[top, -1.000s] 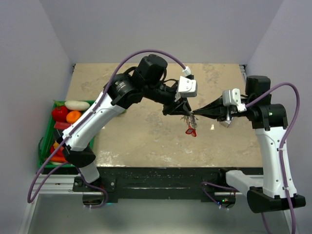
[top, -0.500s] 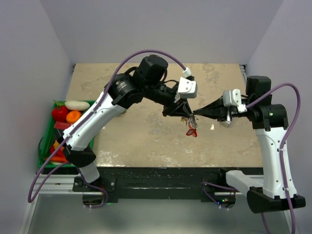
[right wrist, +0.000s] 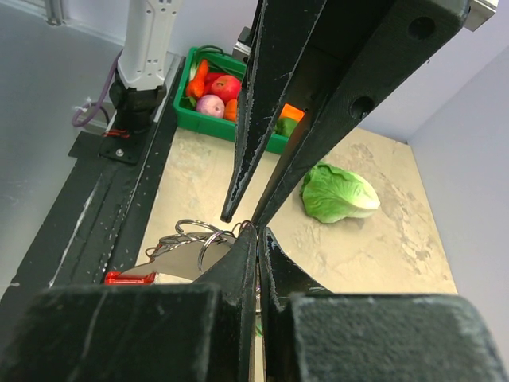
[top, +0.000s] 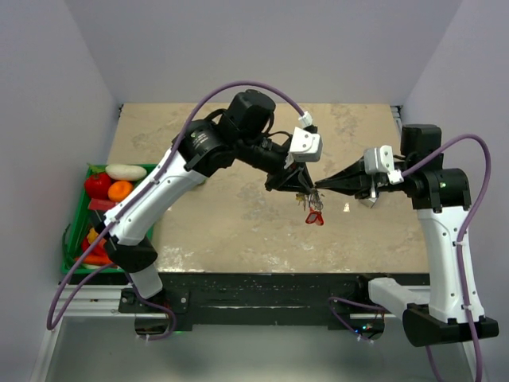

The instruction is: Remove the keys from the keyring

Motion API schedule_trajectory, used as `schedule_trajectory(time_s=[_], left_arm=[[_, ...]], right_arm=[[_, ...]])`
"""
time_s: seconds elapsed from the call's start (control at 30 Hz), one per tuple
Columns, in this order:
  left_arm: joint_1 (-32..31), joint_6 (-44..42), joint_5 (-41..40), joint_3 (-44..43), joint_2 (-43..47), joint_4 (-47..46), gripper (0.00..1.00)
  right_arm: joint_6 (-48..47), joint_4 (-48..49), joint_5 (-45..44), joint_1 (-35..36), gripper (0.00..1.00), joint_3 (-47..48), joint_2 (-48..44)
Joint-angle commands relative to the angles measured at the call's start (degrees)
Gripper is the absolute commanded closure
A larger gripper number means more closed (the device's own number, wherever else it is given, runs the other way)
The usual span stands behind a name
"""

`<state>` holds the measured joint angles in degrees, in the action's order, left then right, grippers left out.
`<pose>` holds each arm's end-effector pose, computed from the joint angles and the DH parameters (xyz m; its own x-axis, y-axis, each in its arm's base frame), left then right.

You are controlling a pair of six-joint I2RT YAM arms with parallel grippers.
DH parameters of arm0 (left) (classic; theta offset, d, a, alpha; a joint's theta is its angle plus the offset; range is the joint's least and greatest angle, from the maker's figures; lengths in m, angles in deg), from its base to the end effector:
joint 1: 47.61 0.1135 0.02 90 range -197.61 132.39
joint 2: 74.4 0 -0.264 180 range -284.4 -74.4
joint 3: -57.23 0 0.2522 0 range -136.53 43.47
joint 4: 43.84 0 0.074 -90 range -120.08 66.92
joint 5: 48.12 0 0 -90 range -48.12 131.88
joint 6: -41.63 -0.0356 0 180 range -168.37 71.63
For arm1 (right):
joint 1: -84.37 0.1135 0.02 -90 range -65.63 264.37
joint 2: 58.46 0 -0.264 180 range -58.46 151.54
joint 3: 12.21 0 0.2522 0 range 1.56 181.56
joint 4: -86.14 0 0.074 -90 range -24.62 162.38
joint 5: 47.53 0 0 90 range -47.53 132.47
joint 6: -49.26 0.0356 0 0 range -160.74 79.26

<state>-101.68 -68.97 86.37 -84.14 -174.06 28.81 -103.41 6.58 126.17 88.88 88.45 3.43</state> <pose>0.1780 -0.2882 0.4905 0.0449 0.3657 -0.9296 0.9770 -0.2102 -0.0355 0.1480 0.0472 0.4534 0.3751 -0.0682 -0.9245 -0.9270 -0.0226 -0.3745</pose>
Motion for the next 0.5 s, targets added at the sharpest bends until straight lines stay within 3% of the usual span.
schedule_trajectory(time_s=[0.0, 0.3, 0.4, 0.47], left_arm=[[-0.96, 0.21, 2.36, -0.97, -0.89, -0.18, 0.78], [-0.96, 1.44, 1.92, -2.73, -2.03, -1.24, 0.85], [-0.96, 1.61, 1.92, -2.73, -2.12, -1.41, 0.98], [-0.96, 1.62, 1.30, -2.64, -2.12, -1.41, 1.00]], right_arm=[[-2.71, 0.50, 7.79, -0.38, 1.00, 2.49, 0.16], [-3.68, 0.32, 7.79, -0.38, 1.00, 1.09, -0.80], [-4.03, 0.41, 7.71, -0.30, 1.00, 0.47, -0.80], [-4.12, 0.41, 7.71, -0.38, 1.00, -0.05, -0.80]])
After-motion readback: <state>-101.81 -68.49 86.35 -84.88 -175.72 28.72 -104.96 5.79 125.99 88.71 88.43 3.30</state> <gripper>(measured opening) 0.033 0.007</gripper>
